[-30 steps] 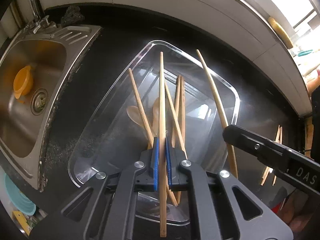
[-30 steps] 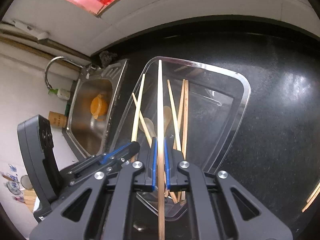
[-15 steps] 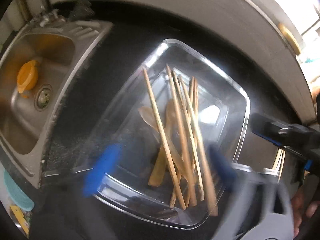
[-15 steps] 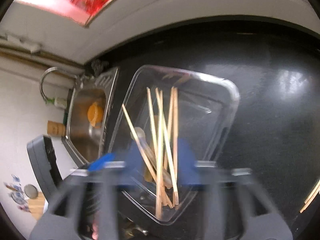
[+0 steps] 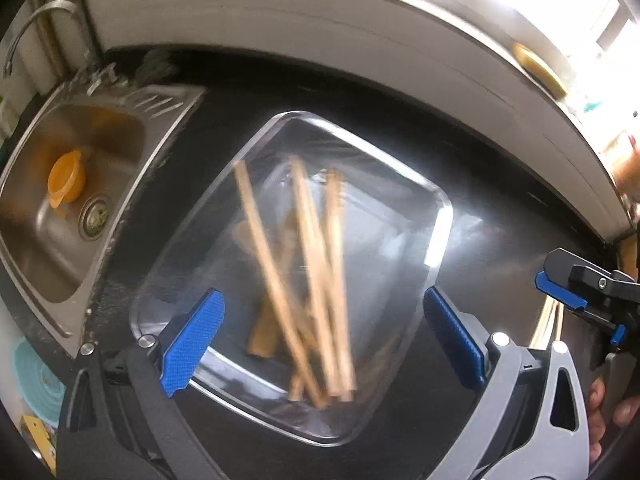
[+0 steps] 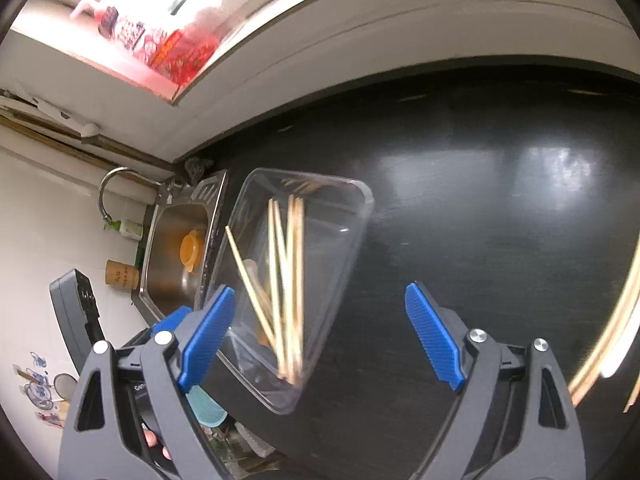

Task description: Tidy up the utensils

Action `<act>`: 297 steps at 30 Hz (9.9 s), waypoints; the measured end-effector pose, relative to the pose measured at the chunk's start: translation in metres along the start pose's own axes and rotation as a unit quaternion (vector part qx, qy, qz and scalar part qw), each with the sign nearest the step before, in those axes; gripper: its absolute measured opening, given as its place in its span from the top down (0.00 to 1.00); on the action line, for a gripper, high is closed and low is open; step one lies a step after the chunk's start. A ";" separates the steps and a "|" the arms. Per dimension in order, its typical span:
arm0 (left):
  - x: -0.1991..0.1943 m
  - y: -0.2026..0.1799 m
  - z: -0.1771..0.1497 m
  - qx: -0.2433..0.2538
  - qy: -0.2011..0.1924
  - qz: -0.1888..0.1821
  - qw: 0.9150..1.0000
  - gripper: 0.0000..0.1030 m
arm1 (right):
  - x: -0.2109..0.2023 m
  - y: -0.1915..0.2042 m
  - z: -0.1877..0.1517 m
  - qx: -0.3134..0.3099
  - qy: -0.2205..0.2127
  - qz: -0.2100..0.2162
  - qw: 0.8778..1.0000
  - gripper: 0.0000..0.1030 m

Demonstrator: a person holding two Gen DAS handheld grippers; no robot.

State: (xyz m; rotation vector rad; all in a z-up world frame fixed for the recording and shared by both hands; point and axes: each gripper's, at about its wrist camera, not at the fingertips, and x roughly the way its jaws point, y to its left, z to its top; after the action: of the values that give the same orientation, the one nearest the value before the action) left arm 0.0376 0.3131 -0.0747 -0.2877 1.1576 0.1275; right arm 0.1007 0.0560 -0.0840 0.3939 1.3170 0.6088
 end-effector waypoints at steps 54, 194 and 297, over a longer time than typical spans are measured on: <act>0.156 -0.315 -0.097 0.412 0.046 -0.068 0.907 0.06 | -0.114 -0.298 -0.126 -0.029 0.010 -0.311 0.950 0.18; 0.059 -0.266 -0.140 0.298 0.025 -0.033 0.954 0.07 | -0.180 -0.284 -0.121 0.062 -0.050 -0.195 0.978 0.21; -0.024 -0.065 -0.014 0.069 -0.008 0.013 0.997 0.94 | -0.072 0.009 -0.040 -0.177 -0.044 -0.119 0.976 0.93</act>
State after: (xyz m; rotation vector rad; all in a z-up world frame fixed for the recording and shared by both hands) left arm 0.0315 0.2485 -0.0475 -0.1481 1.1487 0.0721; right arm 0.0510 0.0155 -0.0313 -0.0293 1.1217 0.6015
